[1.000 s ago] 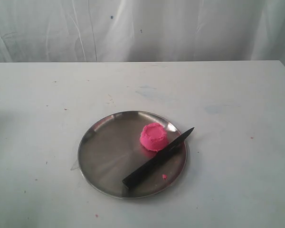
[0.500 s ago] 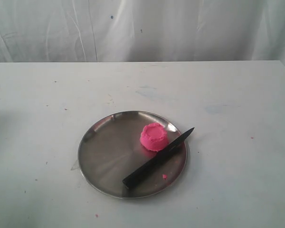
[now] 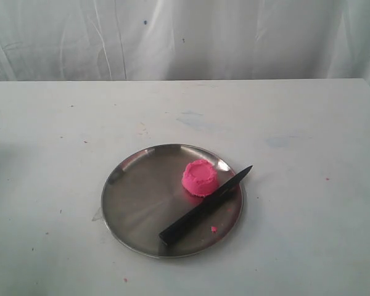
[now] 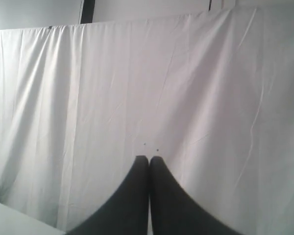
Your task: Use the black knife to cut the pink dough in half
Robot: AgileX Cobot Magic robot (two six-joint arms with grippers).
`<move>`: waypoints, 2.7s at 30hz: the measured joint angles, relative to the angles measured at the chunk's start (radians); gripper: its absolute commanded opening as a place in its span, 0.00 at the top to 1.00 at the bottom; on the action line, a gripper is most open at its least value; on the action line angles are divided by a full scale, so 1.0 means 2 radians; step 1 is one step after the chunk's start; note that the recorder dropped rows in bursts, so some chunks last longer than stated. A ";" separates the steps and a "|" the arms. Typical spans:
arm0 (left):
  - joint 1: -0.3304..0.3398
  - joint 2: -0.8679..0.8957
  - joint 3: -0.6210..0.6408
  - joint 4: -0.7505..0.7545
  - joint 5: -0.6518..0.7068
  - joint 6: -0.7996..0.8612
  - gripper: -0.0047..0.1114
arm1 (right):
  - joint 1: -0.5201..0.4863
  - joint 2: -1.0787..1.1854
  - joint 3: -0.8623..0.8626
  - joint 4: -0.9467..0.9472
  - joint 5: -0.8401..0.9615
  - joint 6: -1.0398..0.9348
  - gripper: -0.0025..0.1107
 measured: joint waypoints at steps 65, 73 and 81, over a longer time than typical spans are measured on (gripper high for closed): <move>0.000 0.000 0.000 0.000 0.001 0.000 0.96 | 0.214 0.450 0.139 1.428 0.363 -1.157 0.98; 0.000 0.000 0.000 0.000 0.001 0.000 0.96 | 0.250 0.537 0.112 1.556 0.321 -1.253 0.98; 0.000 0.000 0.000 0.000 0.002 0.000 0.96 | 0.303 0.592 0.076 1.700 0.311 -1.366 0.98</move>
